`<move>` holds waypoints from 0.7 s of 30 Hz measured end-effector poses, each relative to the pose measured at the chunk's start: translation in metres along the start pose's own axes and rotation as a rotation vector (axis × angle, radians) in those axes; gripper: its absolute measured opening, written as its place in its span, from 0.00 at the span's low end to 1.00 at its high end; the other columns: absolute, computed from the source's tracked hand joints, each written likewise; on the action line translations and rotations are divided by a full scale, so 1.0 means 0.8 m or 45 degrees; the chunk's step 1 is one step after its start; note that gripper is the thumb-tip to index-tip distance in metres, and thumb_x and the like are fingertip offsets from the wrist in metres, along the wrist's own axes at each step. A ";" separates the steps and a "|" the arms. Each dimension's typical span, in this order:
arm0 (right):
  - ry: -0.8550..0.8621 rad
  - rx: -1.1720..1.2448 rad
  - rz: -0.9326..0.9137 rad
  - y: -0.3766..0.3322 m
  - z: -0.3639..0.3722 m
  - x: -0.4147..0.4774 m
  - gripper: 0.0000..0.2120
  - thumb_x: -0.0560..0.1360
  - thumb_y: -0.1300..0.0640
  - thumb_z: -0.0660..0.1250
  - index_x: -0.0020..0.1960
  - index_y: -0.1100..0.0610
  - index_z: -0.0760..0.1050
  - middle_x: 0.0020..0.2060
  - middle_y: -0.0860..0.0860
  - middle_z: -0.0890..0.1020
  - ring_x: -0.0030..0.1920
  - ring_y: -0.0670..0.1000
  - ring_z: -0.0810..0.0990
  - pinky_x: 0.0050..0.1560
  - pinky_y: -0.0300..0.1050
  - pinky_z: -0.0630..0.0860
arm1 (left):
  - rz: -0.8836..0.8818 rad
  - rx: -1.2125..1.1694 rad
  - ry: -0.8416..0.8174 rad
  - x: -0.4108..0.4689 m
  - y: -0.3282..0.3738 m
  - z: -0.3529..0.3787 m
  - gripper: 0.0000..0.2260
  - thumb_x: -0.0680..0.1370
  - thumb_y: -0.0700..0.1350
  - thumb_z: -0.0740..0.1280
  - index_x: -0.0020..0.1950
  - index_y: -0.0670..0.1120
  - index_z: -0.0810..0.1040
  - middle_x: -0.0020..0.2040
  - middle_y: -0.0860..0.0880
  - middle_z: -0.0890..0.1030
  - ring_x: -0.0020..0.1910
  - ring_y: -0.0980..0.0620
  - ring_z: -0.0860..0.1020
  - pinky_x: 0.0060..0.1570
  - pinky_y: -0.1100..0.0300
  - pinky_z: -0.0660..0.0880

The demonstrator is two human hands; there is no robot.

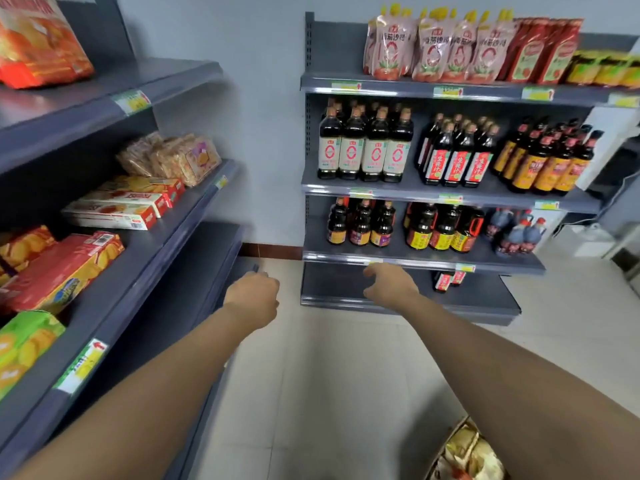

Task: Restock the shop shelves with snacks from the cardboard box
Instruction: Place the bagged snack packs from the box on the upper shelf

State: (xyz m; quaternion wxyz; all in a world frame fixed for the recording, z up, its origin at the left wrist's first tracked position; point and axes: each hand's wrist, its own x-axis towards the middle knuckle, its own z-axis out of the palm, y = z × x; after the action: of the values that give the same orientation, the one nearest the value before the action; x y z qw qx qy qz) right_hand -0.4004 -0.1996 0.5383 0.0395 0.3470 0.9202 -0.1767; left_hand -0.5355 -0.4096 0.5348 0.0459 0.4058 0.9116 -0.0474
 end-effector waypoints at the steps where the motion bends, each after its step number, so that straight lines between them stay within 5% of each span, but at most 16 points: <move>1: -0.001 0.006 0.016 0.009 0.005 -0.015 0.21 0.75 0.61 0.64 0.67 0.51 0.72 0.64 0.53 0.75 0.62 0.56 0.75 0.58 0.51 0.76 | 0.017 -0.001 -0.008 -0.010 0.008 0.005 0.12 0.80 0.47 0.62 0.60 0.44 0.76 0.58 0.45 0.75 0.58 0.46 0.74 0.53 0.53 0.76; 9: 0.041 0.051 0.168 0.105 0.021 -0.114 0.24 0.74 0.61 0.63 0.69 0.50 0.71 0.66 0.51 0.75 0.64 0.55 0.74 0.59 0.49 0.75 | 0.147 -0.055 0.003 -0.063 0.098 0.037 0.14 0.80 0.49 0.62 0.64 0.46 0.75 0.57 0.47 0.77 0.54 0.48 0.76 0.46 0.58 0.73; 21: -0.062 0.076 0.344 0.327 0.048 -0.223 0.23 0.73 0.61 0.65 0.67 0.50 0.72 0.65 0.50 0.75 0.64 0.53 0.74 0.55 0.43 0.74 | 0.224 -0.157 -0.171 -0.111 0.318 0.110 0.15 0.81 0.48 0.60 0.66 0.46 0.74 0.64 0.48 0.74 0.66 0.48 0.71 0.60 0.55 0.71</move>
State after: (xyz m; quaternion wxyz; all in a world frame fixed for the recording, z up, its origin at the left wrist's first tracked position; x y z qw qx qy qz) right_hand -0.0966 -0.1426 0.4591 0.0748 0.4645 0.8582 -0.2053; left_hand -0.2829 -0.3159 0.4458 0.1357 0.4767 0.8684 -0.0143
